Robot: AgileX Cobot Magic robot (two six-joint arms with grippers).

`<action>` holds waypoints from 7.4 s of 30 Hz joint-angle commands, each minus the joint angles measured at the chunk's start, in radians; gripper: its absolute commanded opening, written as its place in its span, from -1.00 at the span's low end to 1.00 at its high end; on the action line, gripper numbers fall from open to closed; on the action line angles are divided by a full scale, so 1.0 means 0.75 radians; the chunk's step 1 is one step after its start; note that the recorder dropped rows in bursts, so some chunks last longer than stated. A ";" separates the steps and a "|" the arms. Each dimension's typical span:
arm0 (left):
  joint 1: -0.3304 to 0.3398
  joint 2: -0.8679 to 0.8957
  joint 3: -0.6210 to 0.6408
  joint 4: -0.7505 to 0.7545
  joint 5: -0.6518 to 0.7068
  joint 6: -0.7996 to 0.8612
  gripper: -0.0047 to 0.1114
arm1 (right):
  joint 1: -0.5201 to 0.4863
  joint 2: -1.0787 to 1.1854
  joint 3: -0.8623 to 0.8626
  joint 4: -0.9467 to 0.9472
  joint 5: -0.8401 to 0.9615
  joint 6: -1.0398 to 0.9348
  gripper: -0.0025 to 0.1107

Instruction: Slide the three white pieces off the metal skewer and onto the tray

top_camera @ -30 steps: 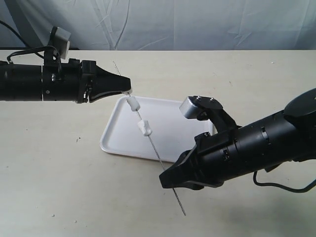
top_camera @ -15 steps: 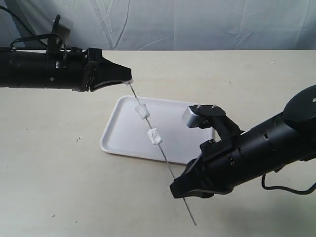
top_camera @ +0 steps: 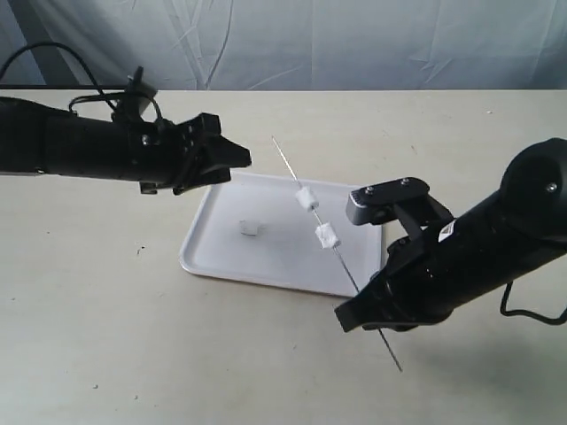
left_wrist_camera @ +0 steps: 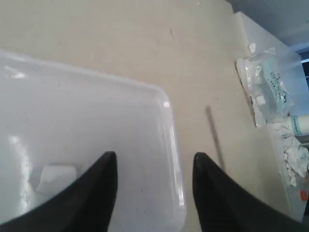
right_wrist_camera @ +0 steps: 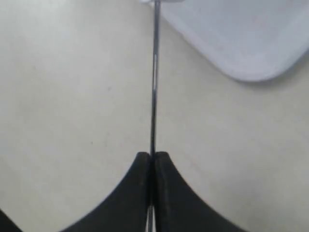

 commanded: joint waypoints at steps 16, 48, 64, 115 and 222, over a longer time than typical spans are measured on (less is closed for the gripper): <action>-0.023 0.044 -0.013 -0.021 0.222 -0.017 -0.12 | 0.000 0.197 -0.130 0.586 -0.255 -0.324 -0.97; -0.023 0.044 -0.019 -0.021 0.192 -0.007 -0.39 | 0.062 0.266 -0.156 0.908 -0.052 -0.609 -0.97; -0.023 0.044 -0.019 -0.021 0.213 -0.007 -0.47 | 0.062 0.266 -0.156 0.908 -0.016 -0.609 -0.97; -0.023 0.044 -0.085 -0.021 -0.037 -0.030 -0.56 | 0.062 0.266 -0.156 0.277 0.304 -0.108 -0.97; -0.078 0.060 -0.081 0.077 0.222 -0.132 -0.47 | 0.062 0.357 -0.384 0.494 -0.139 -0.260 -0.97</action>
